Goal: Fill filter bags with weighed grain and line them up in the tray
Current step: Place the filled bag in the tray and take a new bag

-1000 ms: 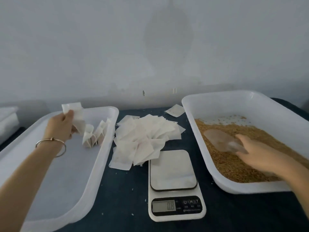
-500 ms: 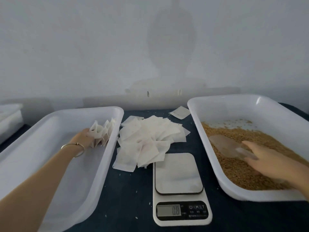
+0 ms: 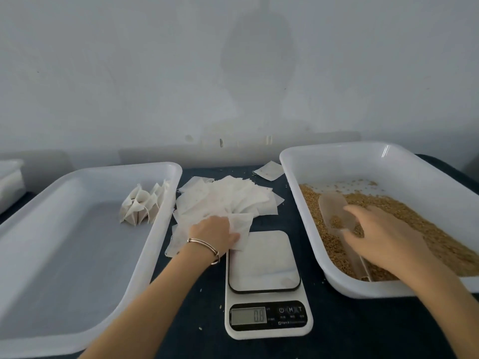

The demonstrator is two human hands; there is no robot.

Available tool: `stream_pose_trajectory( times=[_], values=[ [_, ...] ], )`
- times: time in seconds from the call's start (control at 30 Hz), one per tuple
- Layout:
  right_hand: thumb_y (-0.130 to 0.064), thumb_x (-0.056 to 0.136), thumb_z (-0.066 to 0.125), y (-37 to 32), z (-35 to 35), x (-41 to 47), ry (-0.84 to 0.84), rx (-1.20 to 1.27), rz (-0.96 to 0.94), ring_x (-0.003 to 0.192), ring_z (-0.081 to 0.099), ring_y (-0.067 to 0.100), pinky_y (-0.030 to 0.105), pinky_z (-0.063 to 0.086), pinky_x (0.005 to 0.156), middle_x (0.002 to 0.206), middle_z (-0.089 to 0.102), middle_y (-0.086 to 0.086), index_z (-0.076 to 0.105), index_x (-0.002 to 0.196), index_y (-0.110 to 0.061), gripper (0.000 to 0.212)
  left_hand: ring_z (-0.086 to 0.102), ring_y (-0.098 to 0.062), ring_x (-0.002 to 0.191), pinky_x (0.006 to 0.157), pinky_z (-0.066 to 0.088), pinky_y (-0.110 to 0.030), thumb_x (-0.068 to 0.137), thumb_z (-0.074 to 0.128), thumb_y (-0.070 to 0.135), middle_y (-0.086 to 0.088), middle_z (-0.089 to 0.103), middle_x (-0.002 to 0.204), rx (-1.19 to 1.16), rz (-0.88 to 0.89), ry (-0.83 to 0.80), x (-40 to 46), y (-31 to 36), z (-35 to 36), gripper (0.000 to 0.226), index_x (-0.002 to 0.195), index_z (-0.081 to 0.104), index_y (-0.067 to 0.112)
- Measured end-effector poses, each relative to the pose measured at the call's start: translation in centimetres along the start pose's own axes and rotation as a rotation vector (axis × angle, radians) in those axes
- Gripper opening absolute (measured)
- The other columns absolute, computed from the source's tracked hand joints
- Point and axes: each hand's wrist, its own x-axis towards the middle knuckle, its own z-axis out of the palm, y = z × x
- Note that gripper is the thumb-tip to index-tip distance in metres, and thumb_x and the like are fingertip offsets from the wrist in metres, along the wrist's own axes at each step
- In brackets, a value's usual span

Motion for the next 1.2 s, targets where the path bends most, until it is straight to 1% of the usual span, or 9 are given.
stream_pose_trajectory(
  times=[0.27, 0.37, 0.47, 0.57, 0.7, 0.8, 0.87, 1.1, 1.2],
  values=[
    [-0.039, 0.088, 0.056, -2.5, -1.3, -0.9, 0.192, 0.26, -0.136, 0.079, 0.054, 0.0, 0.025, 0.053, 0.068, 0.093, 0.052, -0.021, 0.052, 0.129, -0.034, 0.041, 0.061, -0.027, 0.094, 0.075, 0.046, -0.032, 0.097, 0.039, 0.012, -0.008, 0.063, 0.105, -0.012, -0.062, 0.183, 0.4, -1.9, 0.8, 0.024, 0.101, 0.062, 0.011],
    [-0.029, 0.087, 0.058, -3.1, -1.7, -1.6, 0.284, 0.345, -0.189, 0.08, 0.055, 0.001, 0.026, 0.053, 0.07, 0.094, 0.056, -0.017, 0.059, 0.124, -0.028, 0.037, 0.058, -0.028, 0.082, 0.068, 0.04, -0.027, 0.097, 0.044, 0.015, -0.004, 0.063, 0.082, -0.4, -0.097, 0.513, -0.8, -2.9, -1.2, 0.024, 0.086, 0.064, 0.007],
    [-0.016, 0.083, 0.059, -4.5, -2.3, -2.9, 0.4, 0.575, -0.314, 0.083, 0.059, 0.002, 0.025, 0.053, 0.073, 0.095, 0.061, -0.013, 0.066, 0.114, -0.025, 0.033, 0.05, -0.004, 0.055, 0.055, 0.035, -0.01, 0.092, 0.057, 0.017, 0.011, 0.049, 0.05, -1.007, -0.122, 0.72, -4.4, -2.3, -3.8, 0.036, 0.057, 0.058, 0.022],
    [-0.023, 0.083, 0.06, -6.8, -3.1, -4.7, 0.331, 0.963, -0.373, 0.09, 0.063, 0.003, 0.012, 0.051, 0.073, 0.098, 0.064, -0.016, 0.064, 0.113, -0.031, 0.032, 0.061, -0.006, 0.064, 0.059, 0.053, -0.02, 0.081, 0.067, 0.029, 0.005, 0.063, 0.064, -1.852, -0.026, 0.425, -8.9, -0.1, -4.3, 0.025, 0.057, 0.067, 0.02],
    [-0.071, 0.079, 0.047, -9.1, -2.9, -6.3, -0.205, 1.249, -0.241, 0.09, 0.067, 0.0, 0.03, 0.057, 0.081, 0.112, 0.06, -0.029, 0.046, 0.128, -0.044, 0.056, 0.061, -0.028, 0.108, 0.09, 0.053, -0.041, 0.073, 0.066, 0.033, -0.02, 0.064, 0.118, -2.252, -0.048, 0.064, -12.6, 2.1, -2.5, 0.051, 0.11, 0.065, -0.002],
    [-0.068, 0.083, 0.045, -10.5, -2.0, -7.0, -0.577, 1.384, -0.169, 0.088, 0.068, 0.005, 0.034, 0.056, 0.084, 0.106, 0.069, -0.017, 0.064, 0.113, -0.043, 0.044, 0.057, -0.036, 0.117, 0.094, 0.048, -0.045, 0.078, 0.059, 0.029, -0.025, 0.061, 0.122, -2.333, -0.042, -0.029, -13.7, 2.8, -1.7, 0.051, 0.115, 0.062, -0.006],
    [-0.056, 0.087, 0.048, -11.0, -1.5, -7.3, -0.648, 1.455, -0.102, 0.084, 0.068, 0.003, 0.031, 0.057, 0.078, 0.094, 0.072, -0.015, 0.071, 0.095, -0.045, 0.027, 0.065, -0.032, 0.104, 0.082, 0.057, -0.037, 0.078, 0.055, 0.026, -0.025, 0.065, 0.113, -2.307, -0.063, -0.03, -13.9, 3.1, -1.5, 0.041, 0.104, 0.07, -0.002],
    [-0.032, 0.088, 0.06, -10.3, -0.2, -7.3, -0.41, 1.553, 0.002, 0.067, 0.059, 0.003, 0.019, 0.047, 0.062, 0.076, 0.068, -0.005, 0.074, 0.083, -0.02, 0.019, 0.07, -0.026, 0.091, 0.067, 0.059, -0.03, 0.078, 0.06, 0.022, -0.018, 0.071, 0.103, -2.118, -0.049, 0.137, -13.8, 2.4, -0.6, 0.026, 0.094, 0.073, 0.006],
    [-0.03, 0.085, 0.065, -10.2, -0.1, -7.3, -0.297, 1.51, 0.001, 0.056, 0.055, 0.004, 0.013, 0.044, 0.054, 0.065, 0.066, -0.004, 0.073, 0.074, -0.019, 0.018, 0.066, -0.01, 0.095, 0.071, 0.055, -0.023, 0.078, 0.07, 0.007, 0.004, 0.068, 0.101, -1.646, -0.124, 0.526, -13.5, 2.8, 0.1, 0.023, 0.094, 0.064, 0.024]
  ],
)
